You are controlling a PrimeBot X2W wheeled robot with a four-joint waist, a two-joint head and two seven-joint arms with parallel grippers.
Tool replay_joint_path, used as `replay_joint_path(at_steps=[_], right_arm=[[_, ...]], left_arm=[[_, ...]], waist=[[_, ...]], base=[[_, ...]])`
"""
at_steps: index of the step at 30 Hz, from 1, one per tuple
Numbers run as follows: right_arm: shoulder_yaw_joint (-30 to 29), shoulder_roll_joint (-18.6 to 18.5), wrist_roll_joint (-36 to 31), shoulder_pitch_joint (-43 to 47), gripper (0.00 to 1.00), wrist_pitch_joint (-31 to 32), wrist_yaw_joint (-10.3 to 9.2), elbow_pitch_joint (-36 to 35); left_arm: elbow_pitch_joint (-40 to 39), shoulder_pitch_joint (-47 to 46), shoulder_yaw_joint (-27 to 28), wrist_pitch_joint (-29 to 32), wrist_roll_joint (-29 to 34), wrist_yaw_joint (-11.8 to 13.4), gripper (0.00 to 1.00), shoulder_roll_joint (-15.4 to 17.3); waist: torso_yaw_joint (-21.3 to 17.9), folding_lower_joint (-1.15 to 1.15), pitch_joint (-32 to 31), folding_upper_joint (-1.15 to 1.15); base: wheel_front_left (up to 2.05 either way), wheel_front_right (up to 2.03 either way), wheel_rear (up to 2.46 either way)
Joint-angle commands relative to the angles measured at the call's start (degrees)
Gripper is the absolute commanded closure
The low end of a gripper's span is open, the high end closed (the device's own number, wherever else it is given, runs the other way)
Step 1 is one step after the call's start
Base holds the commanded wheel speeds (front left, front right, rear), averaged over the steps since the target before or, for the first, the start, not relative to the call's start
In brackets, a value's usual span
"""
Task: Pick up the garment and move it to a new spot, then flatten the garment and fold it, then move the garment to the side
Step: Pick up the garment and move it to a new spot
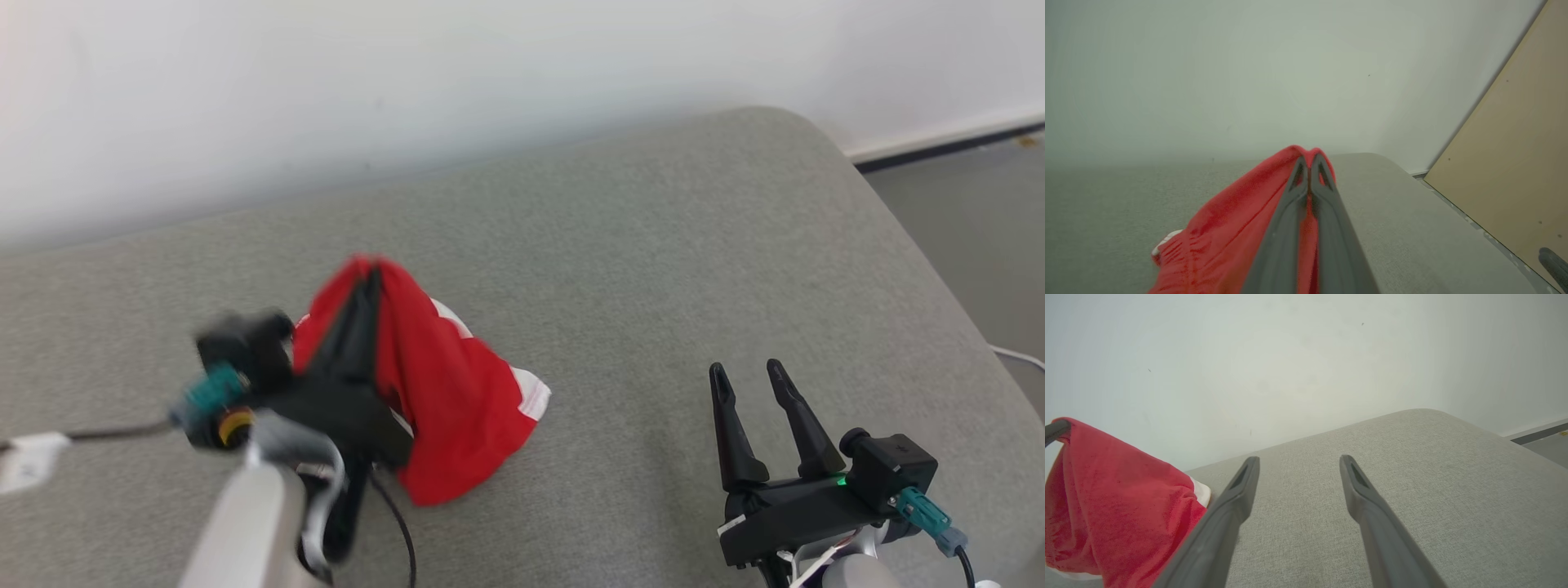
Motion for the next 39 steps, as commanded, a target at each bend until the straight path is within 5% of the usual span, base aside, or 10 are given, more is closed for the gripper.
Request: replay_joint_path(at_steps=[1, 2, 13, 19, 23, 31, 39], right_arm=[[0.1, 0.0, 0.0, 0.4, 0.0, -0.2, 0.19, -0.2], [0.2, 0.0, 0.0, 0.4, 0.0, -0.2, 0.19, -0.1], [-0.4, 0.0, -1.2, 1.1, 0.0, 0.9, 0.19, 0.1], [-2.2, 0.1, -1.9, 2.3, 0.0, 1.1, 0.19, -0.7], [-3.4, 0.0, -2.8, 3.5, 0.0, -0.1, 0.19, -2.0], [-4.1, 0.0, -7.0, 4.9, 0.0, -1.6, 0.19, -1.8], [-3.8, 0.0, -9.6, 6.1, 0.0, -1.6, 0.19, 1.4]], left_arm=[[2.0, 1.9, -1.0, -1.5, 0.8, -0.5, 0.66, 0.0], [4.1, 2.9, -1.6, -2.6, 1.4, -0.8, 0.0, 0.0], [16.0, 6.3, -4.9, -9.7, 0.3, -2.3, 0.0, -0.8], [9.9, 10.1, -5.2, -14.4, 1.5, -2.8, 0.0, 2.7], [3.4, 15.5, -2.2, -16.3, 4.7, -0.8, 0.0, 4.5], [-6.5, 24.4, 6.9, -16.4, 9.8, -1.8, 0.0, 1.9], [-4.9, 29.9, 10.2, -16.5, 14.5, -2.9, 0.0, 1.3]], waist=[[-2.8, 0.0, 2.3, 0.0], [-2.7, 0.0, 2.4, 0.0], [2.7, 0.0, 0.3, 0.0], [6.9, 0.0, -1.5, 0.0], [10.0, 0.0, -2.3, 0.0], [13.8, 0.0, -2.8, 0.0], [15.3, 0.0, -3.8, 0.0]], base=[[0.0, 0.0, 0.0], [0.0, 0.0, 0.0], [0.0, 0.0, 0.0], [0.0, 0.0, 0.0], [0.0, 0.0, 0.0], [0.0, 0.0, 0.0], [0.0, 0.0, 0.0]])
